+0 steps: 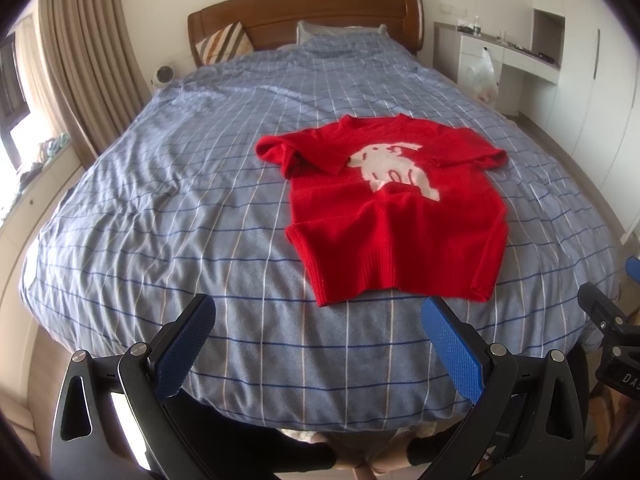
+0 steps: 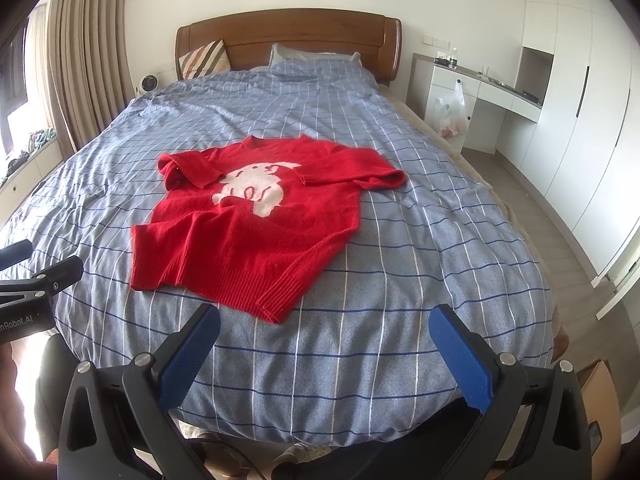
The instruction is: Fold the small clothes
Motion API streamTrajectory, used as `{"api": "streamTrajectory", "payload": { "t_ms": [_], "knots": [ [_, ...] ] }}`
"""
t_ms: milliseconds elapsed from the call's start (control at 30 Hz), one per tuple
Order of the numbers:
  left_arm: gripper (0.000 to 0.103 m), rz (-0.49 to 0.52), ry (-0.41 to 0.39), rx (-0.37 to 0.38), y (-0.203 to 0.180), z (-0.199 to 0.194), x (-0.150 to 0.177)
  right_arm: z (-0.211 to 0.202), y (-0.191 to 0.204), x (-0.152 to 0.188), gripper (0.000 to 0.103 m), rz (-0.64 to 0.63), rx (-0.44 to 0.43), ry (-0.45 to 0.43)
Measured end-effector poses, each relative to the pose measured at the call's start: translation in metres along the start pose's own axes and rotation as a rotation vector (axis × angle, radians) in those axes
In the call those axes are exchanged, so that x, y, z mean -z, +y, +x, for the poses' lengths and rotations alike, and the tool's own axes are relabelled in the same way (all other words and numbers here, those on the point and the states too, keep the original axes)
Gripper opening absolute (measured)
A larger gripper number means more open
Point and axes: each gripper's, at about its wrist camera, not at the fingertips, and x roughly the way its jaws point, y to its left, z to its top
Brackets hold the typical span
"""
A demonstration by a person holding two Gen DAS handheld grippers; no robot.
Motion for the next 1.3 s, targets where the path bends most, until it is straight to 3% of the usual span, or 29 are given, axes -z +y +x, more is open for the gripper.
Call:
{"api": "streamTrajectory", "payload": {
  "t_ms": [1300],
  "knots": [
    [0.103,-0.006,0.008,0.005,0.002,0.009,0.012,0.004,0.006,0.008,0.103,-0.001,-0.004,0.010]
  ]
}}
